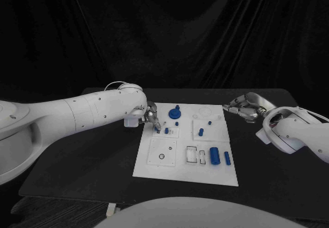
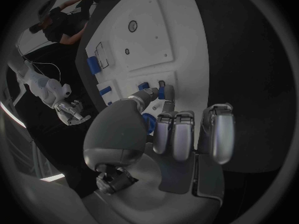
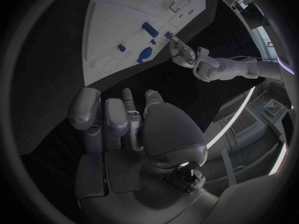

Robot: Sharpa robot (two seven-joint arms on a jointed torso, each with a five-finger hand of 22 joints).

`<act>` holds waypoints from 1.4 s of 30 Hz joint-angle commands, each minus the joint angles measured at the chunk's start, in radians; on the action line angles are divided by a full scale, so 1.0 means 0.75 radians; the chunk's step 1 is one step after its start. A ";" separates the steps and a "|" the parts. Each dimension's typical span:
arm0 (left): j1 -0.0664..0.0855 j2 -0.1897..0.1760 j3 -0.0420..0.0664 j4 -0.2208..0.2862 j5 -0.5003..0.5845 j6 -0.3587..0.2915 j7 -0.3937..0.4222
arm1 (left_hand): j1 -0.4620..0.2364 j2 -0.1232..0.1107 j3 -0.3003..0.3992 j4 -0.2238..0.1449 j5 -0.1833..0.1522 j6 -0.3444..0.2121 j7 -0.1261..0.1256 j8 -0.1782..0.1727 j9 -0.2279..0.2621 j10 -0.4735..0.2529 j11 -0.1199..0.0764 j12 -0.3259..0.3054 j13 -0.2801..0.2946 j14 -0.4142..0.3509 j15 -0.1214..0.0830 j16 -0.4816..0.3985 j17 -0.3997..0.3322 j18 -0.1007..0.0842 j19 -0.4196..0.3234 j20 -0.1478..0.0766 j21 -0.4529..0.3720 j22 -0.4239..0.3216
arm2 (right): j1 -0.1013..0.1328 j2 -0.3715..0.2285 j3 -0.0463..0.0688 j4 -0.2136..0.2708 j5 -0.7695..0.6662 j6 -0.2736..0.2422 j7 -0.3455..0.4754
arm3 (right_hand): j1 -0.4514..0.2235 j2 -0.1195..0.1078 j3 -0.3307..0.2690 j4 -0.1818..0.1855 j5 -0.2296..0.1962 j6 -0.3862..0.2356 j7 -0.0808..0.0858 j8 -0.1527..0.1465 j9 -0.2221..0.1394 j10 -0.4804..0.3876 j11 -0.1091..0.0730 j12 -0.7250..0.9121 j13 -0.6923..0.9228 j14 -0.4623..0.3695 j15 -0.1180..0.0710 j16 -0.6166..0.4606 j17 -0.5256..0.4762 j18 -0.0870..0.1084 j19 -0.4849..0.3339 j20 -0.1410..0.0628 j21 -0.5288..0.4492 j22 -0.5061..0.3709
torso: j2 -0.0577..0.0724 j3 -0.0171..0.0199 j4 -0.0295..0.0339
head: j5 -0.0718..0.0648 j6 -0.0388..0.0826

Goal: Assemble the parts on the task board

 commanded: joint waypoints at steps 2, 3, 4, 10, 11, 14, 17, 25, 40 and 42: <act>-0.005 0.003 0.001 0.003 0.003 0.033 -0.007 | -0.006 -0.004 0.050 -0.053 -0.009 -0.003 -0.005 -0.008 -0.001 0.139 0.001 -0.001 0.351 0.138 0.003 0.004 0.351 0.012 0.013 -0.004 -0.008 0.281 | -0.003 -0.001 0.001 0.002 0.001 0.002 -0.007 | 0.011 0.000 -0.001 0.006 0.002 -0.005 0.006 -0.004 -0.001 0.044 0.000 -0.008 -0.023 0.026 -0.007 -0.007 -0.001 0.007 0.028 0.006 -0.008 0.080 | 0.000 -0.0001 0.0007 | 0.000 0.000; -0.005 0.003 0.001 0.003 0.003 0.034 -0.007 | -0.006 -0.004 0.050 -0.053 -0.009 -0.003 -0.005 -0.008 -0.001 0.139 0.001 -0.001 0.351 0.138 0.003 0.004 0.351 0.012 0.013 -0.004 -0.008 0.281 | -0.003 -0.001 0.001 0.002 0.001 0.002 -0.007 | 0.011 0.000 -0.001 0.006 0.002 -0.005 0.006 -0.004 -0.001 0.044 0.000 -0.008 -0.023 0.026 -0.007 -0.007 -0.001 0.007 0.028 0.006 -0.008 0.080 | 0.000 -0.0001 0.0006 | 0.000 0.000; -0.006 0.003 0.001 0.003 0.003 0.034 -0.009 | -0.006 -0.004 0.050 -0.053 -0.009 -0.003 -0.005 -0.008 -0.001 0.139 0.001 -0.001 0.351 0.138 0.003 0.004 0.351 0.012 0.013 -0.004 -0.008 0.281 | -0.003 -0.001 0.001 0.002 0.001 0.002 -0.007 | 0.011 0.000 -0.001 0.006 0.002 -0.005 0.006 -0.004 -0.001 0.044 0.000 -0.008 -0.023 0.026 -0.007 -0.007 -0.001 0.007 0.028 0.006 -0.008 0.080 | 0.000 -0.0002 0.0007 | 0.000 0.000; -0.008 0.002 0.001 0.001 0.003 0.035 -0.013 | -0.005 -0.004 0.051 -0.054 -0.010 -0.003 -0.005 -0.008 -0.002 0.139 0.000 -0.001 0.351 0.138 0.003 0.004 0.351 0.012 0.013 -0.004 -0.008 0.281 | -0.003 0.000 0.001 0.002 0.001 0.002 -0.007 | 0.012 0.000 -0.001 0.005 0.002 -0.006 0.006 -0.004 -0.002 0.043 0.001 -0.009 -0.025 0.025 -0.007 -0.011 -0.006 0.007 0.027 0.006 -0.012 0.079 | -0.001 -0.0002 0.0013 | 0.000 0.000; -0.009 0.002 0.001 0.001 0.003 0.035 -0.013 | -0.005 -0.004 0.051 -0.054 -0.010 -0.003 -0.005 -0.008 -0.002 0.139 0.000 -0.001 0.351 0.138 0.003 0.004 0.351 0.012 0.013 -0.004 -0.008 0.281 | -0.004 0.000 0.001 0.002 0.001 0.002 -0.007 | 0.012 0.000 -0.001 0.005 0.002 -0.006 0.006 -0.004 -0.002 0.043 0.001 -0.009 -0.025 0.025 -0.007 -0.011 -0.006 0.007 0.027 0.006 -0.012 0.079 | -0.001 -0.0002 0.0013 | 0.000 0.000; -0.011 0.002 0.001 0.000 0.003 0.034 -0.013 | -0.004 -0.004 0.052 -0.055 -0.010 -0.003 -0.005 -0.008 -0.002 0.139 0.000 -0.001 0.351 0.138 0.003 0.004 0.351 0.013 0.011 -0.004 -0.011 0.280 | -0.004 0.000 0.001 0.002 0.001 0.003 -0.006 | 0.012 0.000 -0.001 0.005 0.002 -0.006 0.006 -0.004 -0.002 0.043 0.001 -0.009 -0.025 0.025 -0.007 -0.011 -0.006 0.007 0.027 0.006 -0.012 0.079 | 0.000 0.0001 0.0010 | 0.001 0.000; -0.014 0.003 0.001 -0.001 0.003 0.032 -0.012 | -0.004 -0.004 0.052 -0.056 -0.011 -0.003 -0.005 -0.008 -0.002 0.139 0.000 -0.001 0.351 0.138 0.003 0.004 0.351 0.014 0.010 -0.004 -0.013 0.279 | -0.005 0.000 0.001 0.003 0.001 0.003 -0.006 | 0.012 0.000 -0.001 0.005 0.002 -0.006 0.006 -0.004 -0.002 0.043 0.001 -0.009 -0.025 0.025 -0.007 -0.011 -0.006 0.007 0.027 0.006 -0.012 0.079 | 0.000 0.0000 0.0011 | 0.001 0.000; -0.021 0.003 0.001 0.002 0.003 0.022 -0.010 | -0.004 -0.004 0.052 -0.056 -0.011 -0.003 -0.005 -0.008 -0.002 0.139 0.000 -0.001 0.351 0.138 0.003 0.004 0.351 0.014 0.010 -0.004 -0.013 0.279 | -0.006 -0.001 0.001 0.002 0.001 0.004 -0.008 | 0.012 0.000 -0.001 0.005 0.002 -0.006 0.006 -0.004 -0.002 0.043 0.001 -0.009 -0.025 0.025 -0.007 -0.011 -0.006 0.007 0.027 0.006 -0.012 0.079 | -0.001 -0.0001 0.0009 | 0.002 0.000; -0.027 0.011 0.001 0.000 0.003 0.009 -0.007 | -0.005 -0.003 0.053 -0.057 -0.012 -0.003 -0.004 -0.009 -0.002 0.139 0.001 -0.001 0.351 0.138 0.003 0.004 0.351 0.014 0.009 -0.004 -0.013 0.279 | -0.011 0.000 0.001 0.000 0.001 0.008 -0.009 | 0.012 0.000 -0.001 0.005 0.002 -0.006 0.006 -0.004 -0.002 0.043 0.001 -0.009 -0.025 0.025 -0.007 -0.011 -0.006 0.007 0.027 0.006 -0.012 0.079 | 0.000 0.0000 0.0011 | 0.001 0.000; -0.028 0.014 0.001 -0.001 0.003 0.008 -0.006 | -0.005 -0.003 0.053 -0.057 -0.012 -0.003 -0.004 -0.009 -0.002 0.139 0.001 -0.001 0.351 0.138 0.003 0.004 0.351 0.014 0.009 -0.004 -0.013 0.279 | -0.012 0.000 0.001 -0.001 0.001 0.008 -0.009 | 0.012 0.000 -0.001 0.005 0.002 -0.006 0.006 -0.004 -0.002 0.043 0.001 -0.009 -0.025 0.025 -0.007 -0.011 -0.006 0.007 0.027 0.006 -0.012 0.079 | -0.001 0.0000 0.0010 | 0.001 0.000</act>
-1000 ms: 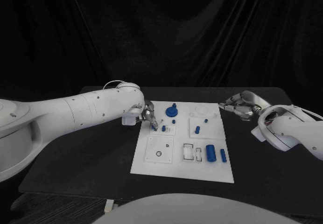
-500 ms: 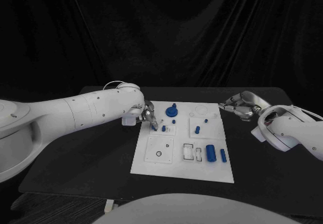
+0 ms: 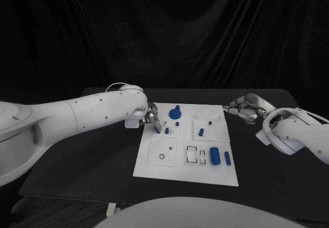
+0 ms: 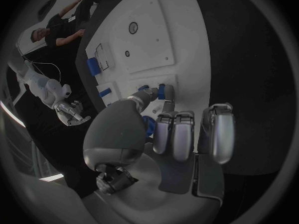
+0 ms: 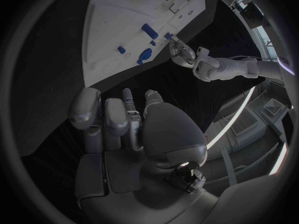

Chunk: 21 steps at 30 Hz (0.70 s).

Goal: Assemble the parts on the task board

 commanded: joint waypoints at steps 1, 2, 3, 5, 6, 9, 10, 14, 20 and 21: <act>-0.015 0.008 -0.005 0.001 0.002 0.005 0.001 | 0.007 0.010 0.027 -0.031 -0.002 0.000 -0.005 -0.005 -0.002 0.139 0.001 -0.001 0.351 0.138 0.003 0.004 0.351 0.014 0.010 -0.004 -0.007 0.280 | -0.003 -0.001 0.001 0.000 -0.001 0.007 -0.010 | 0.011 -0.001 -0.001 0.006 0.002 -0.006 0.006 -0.004 -0.002 0.047 -0.004 -0.006 -0.026 0.025 -0.012 -0.005 -0.001 0.007 0.027 0.006 -0.004 0.079 | 0.000 0.0002 0.0000 | -0.002 0.000; -0.015 0.009 -0.005 0.001 0.002 0.004 0.001 | 0.007 0.010 0.027 -0.030 -0.002 0.000 -0.005 -0.005 -0.002 0.139 0.001 -0.001 0.351 0.138 0.003 0.004 0.351 0.014 0.010 -0.003 -0.007 0.280 | -0.003 -0.001 0.001 -0.001 -0.001 0.007 -0.009 | 0.011 -0.001 -0.001 0.006 0.002 -0.006 0.006 -0.004 -0.002 0.047 -0.004 -0.006 -0.026 0.025 -0.012 -0.005 -0.001 0.007 0.027 0.006 -0.004 0.079 | 0.000 0.0003 0.0002 | -0.002 0.000; -0.015 0.010 -0.005 0.001 0.002 0.003 0.002 | 0.007 0.010 0.027 -0.030 -0.002 0.000 -0.005 -0.005 -0.002 0.139 0.001 -0.001 0.351 0.138 0.003 0.004 0.351 0.014 0.010 -0.003 -0.007 0.280 | -0.003 -0.001 0.001 -0.001 -0.001 0.007 -0.009 | 0.011 -0.001 -0.001 0.006 0.002 -0.006 0.006 -0.004 -0.002 0.047 -0.004 -0.006 -0.026 0.025 -0.012 -0.005 -0.001 0.007 0.027 0.006 -0.004 0.079 | 0.000 0.0003 0.0004 | -0.004 0.000; -0.016 0.012 -0.005 0.000 0.002 0.000 0.003 | 0.007 0.010 0.027 -0.030 -0.002 0.000 -0.005 -0.005 -0.002 0.139 0.001 -0.001 0.351 0.138 0.003 0.004 0.351 0.014 0.010 -0.003 -0.007 0.280 | -0.003 -0.001 0.001 -0.001 -0.001 0.007 -0.009 | 0.011 -0.001 -0.001 0.006 0.002 -0.006 0.006 -0.004 -0.002 0.047 -0.004 -0.006 -0.026 0.025 -0.012 -0.005 -0.001 0.007 0.027 0.006 -0.004 0.079 | 0.000 -0.0001 0.0000 | -0.004 0.000; -0.016 0.013 -0.005 0.001 0.002 -0.003 0.004 | 0.006 0.011 0.028 -0.030 -0.002 0.000 -0.005 -0.005 -0.002 0.139 0.001 -0.001 0.351 0.138 0.003 0.004 0.351 0.014 0.010 -0.003 -0.007 0.280 | -0.004 -0.001 0.001 -0.002 -0.001 0.007 -0.009 | 0.011 -0.001 -0.001 0.006 0.002 -0.006 0.006 -0.004 -0.002 0.047 -0.004 -0.006 -0.026 0.025 -0.012 -0.005 -0.001 0.007 0.027 0.006 -0.004 0.079 | 0.000 -0.0001 -0.0001 | -0.004 0.000; -0.016 0.014 -0.005 0.000 0.002 -0.009 0.005 | 0.006 0.011 0.028 -0.030 -0.002 0.000 -0.005 -0.005 -0.002 0.139 0.001 -0.001 0.351 0.138 0.003 0.004 0.351 0.014 0.010 -0.003 -0.007 0.280 | -0.004 -0.001 0.001 -0.002 -0.001 0.008 -0.009 | 0.011 -0.001 -0.001 0.006 0.002 -0.006 0.006 -0.004 -0.002 0.047 -0.004 -0.006 -0.026 0.025 -0.012 -0.005 -0.001 0.007 0.027 0.006 -0.004 0.079 | 0.000 -0.0001 -0.0006 | -0.003 0.000; -0.016 0.014 -0.005 0.000 0.002 -0.009 0.005 | 0.006 0.011 0.028 -0.030 -0.002 0.000 -0.005 -0.005 -0.002 0.139 0.001 -0.001 0.351 0.138 0.003 0.004 0.351 0.014 0.010 -0.003 -0.007 0.280 | -0.004 -0.001 0.001 -0.002 -0.001 0.008 -0.009 | 0.011 -0.001 -0.001 0.006 0.002 -0.006 0.006 -0.004 -0.002 0.047 -0.004 -0.006 -0.026 0.025 -0.012 -0.005 -0.001 0.007 0.027 0.006 -0.004 0.079 | 0.000 -0.0001 -0.0006 | -0.003 0.000; -0.017 0.015 -0.005 0.002 0.002 -0.013 0.007 | 0.006 0.012 0.029 -0.030 -0.002 0.000 -0.005 -0.005 -0.002 0.139 0.001 -0.001 0.351 0.138 0.003 0.004 0.351 0.014 0.010 -0.003 -0.007 0.280 | -0.004 -0.002 0.001 -0.002 -0.001 0.009 -0.009 | 0.012 0.000 -0.001 0.005 0.003 -0.005 0.006 -0.004 -0.003 0.046 -0.003 -0.007 -0.028 0.024 -0.011 -0.006 -0.003 0.007 0.027 0.007 -0.006 0.079 | 0.000 -0.0001 -0.0004 | -0.005 0.000; -0.018 0.018 -0.005 0.000 0.002 -0.012 0.007 | 0.001 0.014 0.028 -0.028 -0.008 -0.003 -0.003 -0.007 -0.004 0.139 0.002 -0.001 0.351 0.138 0.004 0.004 0.351 0.014 0.009 -0.003 -0.008 0.279 | -0.004 -0.005 0.001 0.000 -0.001 0.009 -0.008 | 0.012 0.000 -0.001 0.005 0.003 -0.005 0.006 -0.004 -0.003 0.046 -0.003 -0.007 -0.028 0.024 -0.011 -0.006 -0.003 0.007 0.027 0.007 -0.006 0.079 | 0.000 -0.0001 -0.0004 | -0.005 0.000; -0.018 0.018 -0.005 0.000 0.002 -0.012 0.008 | -0.006 0.014 0.025 -0.025 -0.026 -0.005 -0.003 -0.010 -0.006 0.139 0.003 -0.001 0.351 0.138 0.005 0.004 0.351 0.014 0.009 -0.002 -0.009 0.279 | -0.004 -0.006 0.001 0.000 -0.001 0.010 -0.008 | 0.012 0.000 -0.001 0.005 0.003 -0.005 0.006 -0.004 -0.003 0.046 -0.003 -0.007 -0.028 0.024 -0.011 -0.006 -0.003 0.007 0.027 0.007 -0.006 0.079 | 0.000 0.0000 -0.0005 | -0.006 0.000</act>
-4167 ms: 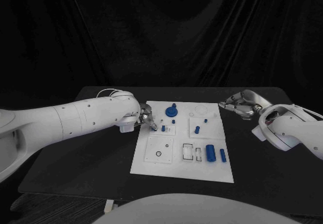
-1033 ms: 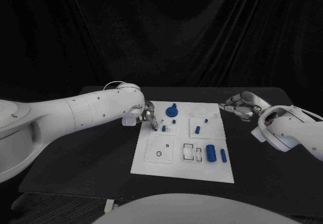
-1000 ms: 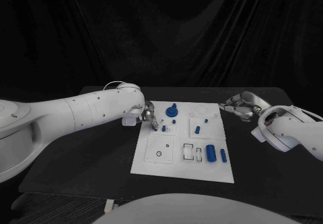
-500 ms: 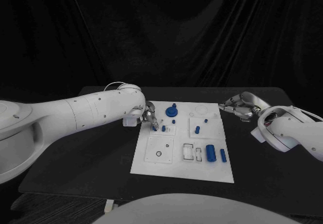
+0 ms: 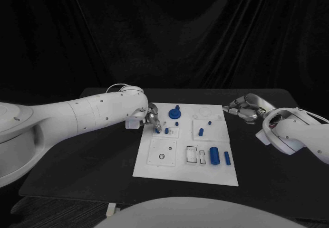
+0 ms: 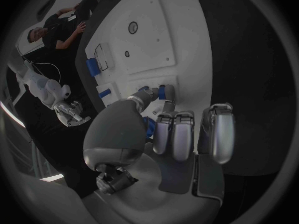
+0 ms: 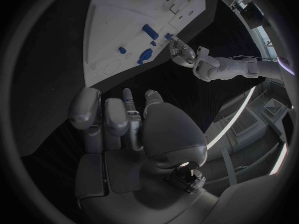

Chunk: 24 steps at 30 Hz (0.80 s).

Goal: Assemble the parts on the task board

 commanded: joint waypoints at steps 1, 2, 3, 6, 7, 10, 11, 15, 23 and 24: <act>-0.013 0.010 -0.004 0.003 0.004 -0.005 0.010 | -0.017 0.011 0.003 -0.004 -0.052 -0.005 -0.007 -0.007 -0.006 0.139 0.004 -0.001 0.351 0.138 0.006 0.004 0.350 0.014 0.009 -0.001 -0.009 0.280 | -0.003 -0.003 0.001 0.002 -0.001 0.007 -0.008 | 0.014 0.002 -0.001 0.005 0.003 -0.005 0.006 -0.004 -0.001 0.043 0.000 -0.006 -0.028 0.029 -0.010 -0.006 -0.001 0.007 0.027 0.007 -0.006 0.079 | 0.000 0.0000 -0.0002 | -0.001 0.000; -0.014 0.010 -0.004 0.003 0.004 -0.005 0.010 | -0.041 0.015 -0.015 0.015 -0.139 -0.005 -0.006 -0.016 -0.015 0.139 0.005 -0.001 0.351 0.138 0.008 0.004 0.350 0.014 0.009 0.000 -0.011 0.279 | -0.003 -0.004 0.001 0.002 -0.001 0.008 -0.008 | 0.014 0.002 -0.001 0.005 0.003 -0.005 0.006 -0.004 -0.001 0.043 0.000 -0.006 -0.028 0.029 -0.010 -0.006 -0.001 0.007 0.027 0.007 -0.006 0.079 | 0.000 0.0000 -0.0003 | 0.000 0.000; -0.015 0.011 -0.004 0.003 0.004 -0.005 0.009 | -0.044 0.015 -0.018 0.017 -0.147 -0.006 -0.005 -0.018 -0.017 0.139 0.006 -0.001 0.351 0.138 0.008 0.004 0.350 0.014 0.009 0.001 -0.011 0.279 | -0.003 -0.004 0.001 0.002 -0.001 0.007 -0.008 | 0.014 0.002 -0.001 0.006 0.003 -0.005 0.007 -0.004 -0.001 0.044 0.000 -0.005 -0.026 0.029 -0.010 -0.007 -0.001 0.008 0.027 0.007 -0.007 0.079 | 0.000 0.0001 -0.0001 | 0.003 0.000; -0.018 0.012 -0.004 0.003 0.004 0.004 0.006 | -0.144 0.004 -0.116 0.106 -0.363 -0.038 0.021 -0.085 -0.089 0.139 0.027 -0.001 0.351 0.138 0.024 0.004 0.350 0.015 0.005 0.012 -0.019 0.277 | -0.003 -0.005 0.001 0.001 -0.001 0.008 -0.007 | 0.014 0.002 -0.001 0.006 0.003 -0.005 0.007 -0.004 -0.001 0.044 0.000 -0.005 -0.026 0.029 -0.010 -0.007 -0.001 0.008 0.027 0.007 -0.007 0.079 | 0.000 -0.0001 -0.0004 | 0.006 0.000; -0.020 0.013 -0.004 0.003 0.004 0.007 0.004 | -0.151 0.004 -0.130 0.114 -0.390 -0.043 0.026 -0.097 -0.104 0.139 0.031 -0.001 0.351 0.138 0.027 0.004 0.350 0.015 0.005 0.015 -0.019 0.277 | -0.003 -0.005 0.001 0.001 -0.001 0.009 -0.007 | 0.014 0.002 -0.001 0.006 0.003 -0.005 0.007 -0.004 -0.001 0.044 0.000 -0.005 -0.026 0.029 -0.010 -0.007 -0.001 0.008 0.027 0.007 -0.007 0.079 | 0.000 -0.0004 -0.0004 | 0.005 0.000; -0.024 0.014 -0.004 0.002 0.004 0.013 -0.002 | -0.220 -0.008 -0.235 0.181 -0.518 -0.070 0.049 -0.155 -0.184 0.139 0.053 -0.001 0.351 0.138 0.048 0.004 0.350 0.018 -0.001 0.032 -0.030 0.274 | -0.003 -0.004 0.001 0.002 -0.001 0.010 -0.006 | 0.014 0.002 -0.001 0.005 0.003 -0.005 0.006 -0.004 -0.001 0.045 0.000 -0.004 -0.024 0.029 -0.009 -0.005 0.001 0.007 0.027 0.007 -0.005 0.080 | 0.000 0.0001 0.0001 | 0.004 0.000; -0.025 0.015 -0.004 0.001 0.004 0.014 -0.003 | -0.227 -0.009 -0.252 0.191 -0.521 -0.071 0.051 -0.161 -0.193 0.139 0.056 -0.001 0.351 0.138 0.048 0.004 0.350 0.018 -0.002 0.036 -0.033 0.273 | -0.003 -0.004 0.001 0.001 -0.001 0.010 -0.005 | 0.014 0.002 -0.001 0.005 0.003 -0.005 0.006 -0.004 -0.001 0.045 0.000 -0.004 -0.024 0.029 -0.009 -0.005 0.001 0.007 0.027 0.007 -0.005 0.080 | 0.000 0.0002 0.0001 | 0.005 0.000; -0.029 0.014 -0.004 0.000 0.004 0.015 -0.006 | -0.270 -0.012 -0.340 0.247 -0.523 -0.084 0.061 -0.183 -0.234 0.139 0.064 -0.001 0.351 0.138 0.057 0.004 0.350 0.022 -0.011 0.043 -0.046 0.269 | -0.003 -0.002 0.001 0.000 -0.001 0.014 -0.004 | 0.014 0.002 -0.001 0.005 0.003 -0.005 0.006 -0.004 -0.001 0.045 0.000 -0.004 -0.024 0.029 -0.009 -0.005 0.001 0.007 0.027 0.007 -0.005 0.080 | 0.000 -0.0004 -0.0001 | 0.008 0.000; -0.032 0.011 -0.004 -0.001 0.004 0.008 -0.016 | -0.270 0.019 -0.377 0.280 -0.521 -0.063 0.058 -0.170 -0.244 0.139 0.064 -0.001 0.351 0.138 0.058 0.004 0.350 0.023 -0.014 0.047 -0.049 0.268 | -0.004 0.003 0.001 -0.007 -0.001 0.023 -0.003 | 0.015 0.002 -0.001 0.005 0.003 -0.005 0.007 -0.004 -0.001 0.045 0.001 -0.005 -0.025 0.029 -0.009 -0.007 -0.001 0.007 0.027 0.007 -0.006 0.080 | 0.000 -0.0003 0.0003 | 0.003 0.000; -0.032 0.010 -0.004 0.000 0.004 0.007 -0.019 | -0.267 0.022 -0.378 0.281 -0.520 -0.062 0.058 -0.168 -0.243 0.139 0.063 -0.001 0.351 0.138 0.058 0.004 0.350 0.023 -0.014 0.047 -0.049 0.268 | -0.005 0.004 0.001 -0.007 -0.001 0.024 -0.003 | 0.015 0.002 -0.001 0.005 0.003 -0.005 0.007 -0.004 -0.001 0.045 0.001 -0.005 -0.025 0.029 -0.009 -0.007 -0.001 0.007 0.027 0.007 -0.006 0.080 | 0.000 -0.0003 0.0004 | 0.003 0.000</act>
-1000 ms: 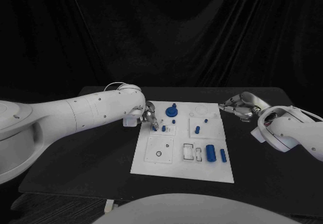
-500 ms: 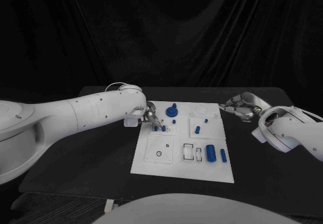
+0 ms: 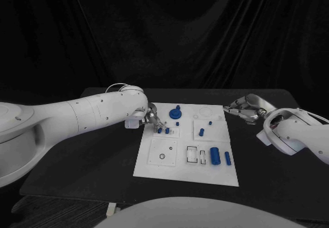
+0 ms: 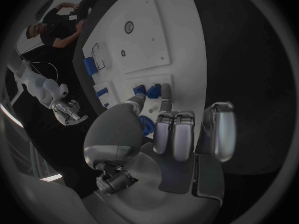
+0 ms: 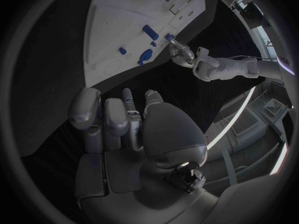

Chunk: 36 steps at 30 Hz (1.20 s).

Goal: Assemble the parts on the task board

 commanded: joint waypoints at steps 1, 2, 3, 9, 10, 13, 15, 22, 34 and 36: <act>-0.026 0.011 -0.010 0.012 0.013 0.009 -0.001 | 0.008 0.024 -0.013 0.003 0.001 -0.013 0.022 -0.060 0.001 0.137 0.008 -0.001 0.351 0.143 0.010 0.004 0.351 0.023 -0.002 0.011 -0.004 0.268 | -0.004 0.003 0.001 -0.002 -0.001 0.016 -0.003 | 0.014 0.001 -0.001 0.005 0.003 -0.005 0.007 -0.004 -0.002 0.045 0.000 -0.005 -0.025 0.029 -0.010 -0.007 -0.002 0.007 0.027 0.007 -0.006 0.079 | 0.001 0.0000 0.0003 | 0.000 0.000; -0.026 0.010 -0.010 0.013 0.013 0.009 -0.003 | 0.013 0.026 -0.016 0.003 0.002 -0.010 0.021 -0.055 0.002 0.137 0.008 -0.001 0.351 0.143 0.009 0.004 0.351 0.023 -0.002 0.012 -0.004 0.268 | -0.004 0.003 0.001 -0.002 -0.001 0.017 -0.003 | 0.014 0.001 -0.001 0.005 0.003 -0.005 0.007 -0.004 -0.002 0.045 0.000 -0.005 -0.025 0.029 -0.010 -0.007 -0.002 0.007 0.027 0.007 -0.006 0.079 | 0.000 0.0000 0.0005 | 0.000 0.000; -0.026 0.008 -0.010 0.013 0.013 0.008 -0.005 | 0.017 0.030 -0.018 0.003 0.003 -0.007 0.020 -0.051 0.005 0.137 0.007 -0.001 0.351 0.143 0.009 0.004 0.351 0.023 -0.002 0.012 -0.004 0.268 | -0.004 0.004 0.001 -0.003 -0.001 0.017 -0.003 | 0.014 0.001 -0.001 0.005 0.003 -0.005 0.007 -0.004 -0.002 0.045 0.000 -0.005 -0.025 0.029 -0.010 -0.007 -0.002 0.007 0.027 0.007 -0.006 0.079 | 0.000 -0.0001 0.0003 | 0.001 0.000; -0.027 -0.007 -0.010 0.024 0.013 -0.029 0.011 | 0.065 0.053 -0.039 -0.004 0.039 0.000 0.011 -0.001 0.046 0.137 0.000 -0.001 0.351 0.143 0.003 0.004 0.351 0.023 0.000 0.008 -0.003 0.269 | -0.006 0.005 0.001 -0.005 -0.001 0.020 -0.001 | 0.013 0.001 -0.002 0.006 0.003 -0.005 0.007 -0.004 -0.002 0.046 0.000 -0.004 -0.023 0.029 -0.010 -0.005 0.001 0.007 0.027 0.007 -0.004 0.080 | 0.001 0.0000 0.0011 | 0.001 0.000; -0.027 -0.010 -0.010 0.026 0.013 -0.035 0.016 | 0.089 0.060 -0.048 -0.011 0.088 -0.015 0.008 0.023 0.072 0.137 -0.003 -0.001 0.351 0.143 0.001 0.004 0.351 0.023 0.001 0.005 -0.002 0.269 | -0.006 0.005 0.001 -0.005 -0.001 0.020 -0.002 | 0.013 0.001 -0.002 0.006 0.003 -0.005 0.007 -0.004 -0.002 0.046 0.000 -0.004 -0.023 0.029 -0.010 -0.005 0.001 0.007 0.027 0.007 -0.004 0.080 | 0.001 0.0000 0.0013 | 0.000 0.000; -0.027 -0.016 -0.010 0.032 0.013 -0.044 0.032 | 0.139 0.072 -0.054 -0.039 0.152 -0.043 0.007 0.058 0.109 0.137 -0.005 -0.001 0.351 0.143 -0.001 0.004 0.351 0.023 0.001 0.003 -0.002 0.269 | -0.006 0.005 0.001 -0.005 -0.001 0.020 -0.001 | 0.013 0.001 -0.002 0.006 0.003 -0.005 0.007 -0.004 -0.002 0.046 0.000 -0.004 -0.023 0.029 -0.010 -0.005 0.001 0.007 0.027 0.007 -0.004 0.080 | 0.000 0.0001 -0.0001 | 0.002 0.000; -0.027 -0.019 -0.010 0.036 0.013 -0.044 0.039 | 0.157 0.074 -0.055 -0.051 0.155 -0.051 0.006 0.069 0.119 0.137 -0.006 -0.001 0.351 0.143 -0.002 0.004 0.351 0.023 0.001 0.002 -0.002 0.269 | -0.006 0.005 0.001 -0.005 -0.001 0.021 -0.001 | 0.013 0.001 -0.002 0.006 0.003 -0.005 0.007 -0.004 -0.002 0.046 0.000 -0.004 -0.023 0.029 -0.010 -0.005 0.001 0.007 0.027 0.007 -0.004 0.080 | -0.001 0.0000 -0.0005 | 0.004 0.000; -0.027 -0.032 -0.010 0.057 0.013 -0.047 0.066 | 0.228 0.092 -0.040 -0.102 0.180 -0.066 0.001 0.097 0.139 0.137 -0.010 -0.001 0.351 0.143 -0.005 0.004 0.351 0.023 0.002 0.000 -0.002 0.269 | -0.008 0.010 0.001 -0.009 -0.001 0.022 -0.001 | 0.013 0.001 -0.002 0.006 0.003 -0.005 0.007 -0.004 -0.002 0.046 0.000 -0.004 -0.023 0.029 -0.010 -0.005 0.001 0.007 0.027 0.007 -0.004 0.080 | -0.001 0.0002 -0.0004 | 0.006 0.000; -0.027 -0.057 -0.010 0.081 0.013 -0.062 0.090 | 0.271 0.085 -0.002 -0.151 0.319 -0.075 -0.005 0.111 0.135 0.137 -0.016 -0.001 0.351 0.143 -0.011 0.004 0.351 0.023 0.002 -0.006 -0.003 0.269 | -0.012 0.019 0.001 -0.016 -0.001 0.029 -0.002 | 0.014 0.003 -0.001 0.006 0.003 -0.005 0.007 -0.004 -0.002 0.045 0.000 -0.004 -0.024 0.029 -0.009 -0.005 0.000 0.007 0.027 0.008 -0.006 0.079 | 0.000 0.0003 -0.0001 | 0.013 0.000; -0.027 -0.061 -0.010 0.083 0.013 -0.066 0.089 | 0.270 0.082 0.003 -0.153 0.337 -0.076 -0.005 0.112 0.133 0.137 -0.016 -0.001 0.351 0.143 -0.011 0.004 0.351 0.022 0.003 -0.006 -0.002 0.269 | -0.013 0.021 0.001 -0.018 -0.001 0.031 -0.002 | 0.014 0.003 -0.001 0.006 0.003 -0.005 0.007 -0.004 -0.002 0.045 0.000 -0.004 -0.024 0.029 -0.009 -0.005 0.000 0.007 0.027 0.008 -0.006 0.079 | 0.000 0.0000 -0.0002 | 0.013 0.000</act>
